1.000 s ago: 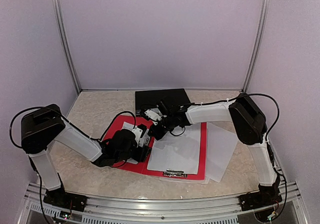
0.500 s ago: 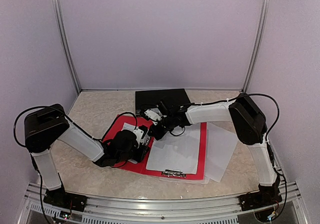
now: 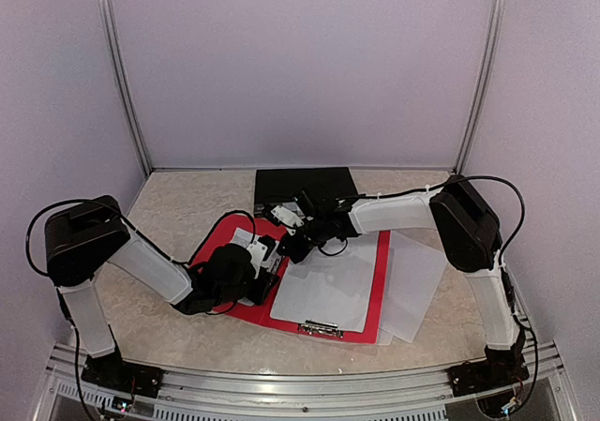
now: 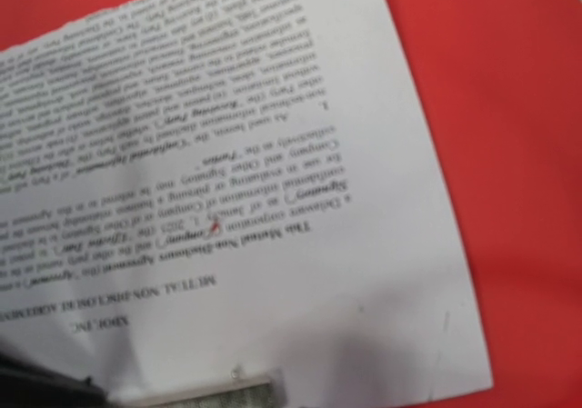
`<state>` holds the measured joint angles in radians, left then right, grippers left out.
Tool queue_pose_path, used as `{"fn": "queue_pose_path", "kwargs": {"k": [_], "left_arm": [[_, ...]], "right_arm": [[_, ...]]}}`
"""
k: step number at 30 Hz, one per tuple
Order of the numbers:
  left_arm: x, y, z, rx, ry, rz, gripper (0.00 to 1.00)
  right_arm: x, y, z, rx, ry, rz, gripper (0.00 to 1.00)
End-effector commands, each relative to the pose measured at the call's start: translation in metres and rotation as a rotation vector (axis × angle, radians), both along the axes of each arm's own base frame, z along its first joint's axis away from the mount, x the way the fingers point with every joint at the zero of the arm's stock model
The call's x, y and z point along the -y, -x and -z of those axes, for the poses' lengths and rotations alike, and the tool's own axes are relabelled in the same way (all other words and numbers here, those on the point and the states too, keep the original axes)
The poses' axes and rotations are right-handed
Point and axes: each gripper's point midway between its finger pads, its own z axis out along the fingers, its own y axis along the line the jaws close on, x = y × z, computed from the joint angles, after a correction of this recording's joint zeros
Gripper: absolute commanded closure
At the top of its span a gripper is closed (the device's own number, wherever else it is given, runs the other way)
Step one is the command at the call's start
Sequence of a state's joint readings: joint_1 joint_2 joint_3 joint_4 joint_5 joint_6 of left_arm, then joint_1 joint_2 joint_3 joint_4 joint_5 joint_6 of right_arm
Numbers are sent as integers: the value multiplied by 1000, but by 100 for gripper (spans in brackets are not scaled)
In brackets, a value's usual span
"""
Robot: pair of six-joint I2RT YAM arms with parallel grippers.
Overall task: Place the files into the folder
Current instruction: Clamp the file and folder with some files.
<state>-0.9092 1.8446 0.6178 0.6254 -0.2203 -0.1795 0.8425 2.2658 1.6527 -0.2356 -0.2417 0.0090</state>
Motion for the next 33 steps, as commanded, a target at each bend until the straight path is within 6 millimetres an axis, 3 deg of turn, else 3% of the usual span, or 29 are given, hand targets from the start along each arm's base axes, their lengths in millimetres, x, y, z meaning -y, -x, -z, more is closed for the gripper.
{"fn": "queue_pose_path", "kwargs": {"k": [1,8,18,27,33], "left_arm": [[-10,19,25,-91,-64,63,68],[-4,24,28,-108,-58,100,68],[-4,24,27,-104,-57,102,68],[-4,24,28,-107,-57,102,68],[-3,25,26,-105,-52,109,68]], "right_arm": [[42,25,68,-101,227,-4,100],[40,30,72,-90,224,-65,100],[49,41,98,-139,271,-95,100],[49,39,98,-143,289,-96,100],[62,40,121,-184,335,-70,100]]}}
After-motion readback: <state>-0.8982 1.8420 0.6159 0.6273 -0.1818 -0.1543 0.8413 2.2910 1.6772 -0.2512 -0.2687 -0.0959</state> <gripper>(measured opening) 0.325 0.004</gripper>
